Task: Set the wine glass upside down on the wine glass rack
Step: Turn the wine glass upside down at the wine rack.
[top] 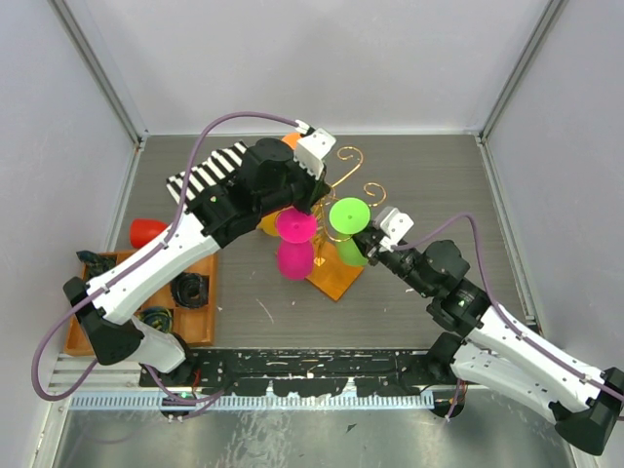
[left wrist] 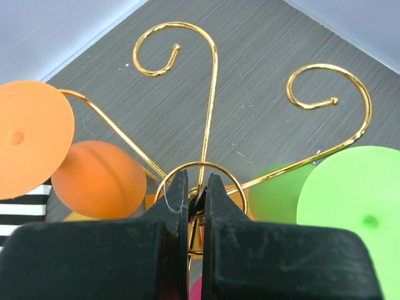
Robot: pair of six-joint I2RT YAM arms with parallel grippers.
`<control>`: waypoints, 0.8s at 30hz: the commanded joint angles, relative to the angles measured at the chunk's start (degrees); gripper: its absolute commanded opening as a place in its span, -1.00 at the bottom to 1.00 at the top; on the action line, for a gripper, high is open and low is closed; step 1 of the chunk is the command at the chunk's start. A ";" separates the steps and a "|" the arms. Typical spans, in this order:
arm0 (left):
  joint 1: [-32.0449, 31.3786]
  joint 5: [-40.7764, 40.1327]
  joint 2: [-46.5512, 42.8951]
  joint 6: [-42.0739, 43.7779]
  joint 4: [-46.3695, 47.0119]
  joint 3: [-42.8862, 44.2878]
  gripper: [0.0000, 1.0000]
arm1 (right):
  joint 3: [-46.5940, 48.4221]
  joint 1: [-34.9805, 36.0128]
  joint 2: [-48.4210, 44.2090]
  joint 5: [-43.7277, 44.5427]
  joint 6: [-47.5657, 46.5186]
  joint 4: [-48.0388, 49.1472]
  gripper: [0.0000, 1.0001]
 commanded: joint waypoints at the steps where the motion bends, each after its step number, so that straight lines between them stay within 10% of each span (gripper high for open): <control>1: -0.48 -0.01 2.36 -0.40 0.48 -0.22 -1.00 | 0.32 1.87 -0.31 -15.35 0.89 -0.60 -0.99; 24: -0.51 0.05 3.36 -0.75 -0.25 0.30 -1.00 | 0.66 1.78 1.81 -24.47 3.76 -0.08 -0.99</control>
